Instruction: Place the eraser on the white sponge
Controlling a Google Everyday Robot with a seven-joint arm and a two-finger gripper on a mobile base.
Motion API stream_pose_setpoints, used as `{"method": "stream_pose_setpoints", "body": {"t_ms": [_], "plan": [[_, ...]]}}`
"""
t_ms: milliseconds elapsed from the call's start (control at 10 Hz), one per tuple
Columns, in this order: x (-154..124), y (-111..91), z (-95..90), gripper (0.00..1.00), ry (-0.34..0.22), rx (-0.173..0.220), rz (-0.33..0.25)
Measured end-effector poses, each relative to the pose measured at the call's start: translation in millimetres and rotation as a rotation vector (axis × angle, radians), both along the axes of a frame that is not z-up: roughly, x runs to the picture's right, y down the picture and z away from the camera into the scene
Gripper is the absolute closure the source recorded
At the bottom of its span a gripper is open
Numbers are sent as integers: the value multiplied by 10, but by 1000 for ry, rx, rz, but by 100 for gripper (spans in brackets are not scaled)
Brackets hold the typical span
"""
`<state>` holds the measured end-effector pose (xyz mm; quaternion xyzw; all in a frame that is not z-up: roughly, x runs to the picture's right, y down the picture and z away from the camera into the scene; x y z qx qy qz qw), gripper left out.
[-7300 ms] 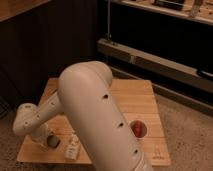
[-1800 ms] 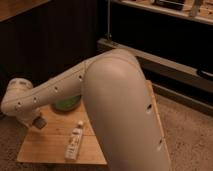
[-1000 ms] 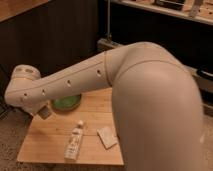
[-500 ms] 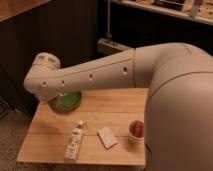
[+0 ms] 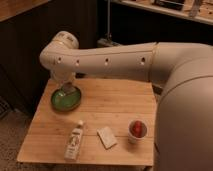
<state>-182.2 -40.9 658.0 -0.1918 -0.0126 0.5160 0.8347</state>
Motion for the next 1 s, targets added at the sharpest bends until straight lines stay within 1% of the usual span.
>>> {"method": "stream_pose_setpoints", "body": {"t_ms": [200, 400, 500, 600, 800, 1000], "plan": [[326, -70, -11, 80, 72, -22, 43], [702, -87, 90, 80, 122, -50, 93], [888, -97, 156, 80, 128, -54, 111], [1008, -107, 191, 80, 122, -57, 127], [1283, -189, 288, 80, 91, -37, 159], [1403, -170, 327, 80, 80, -34, 180]]}}
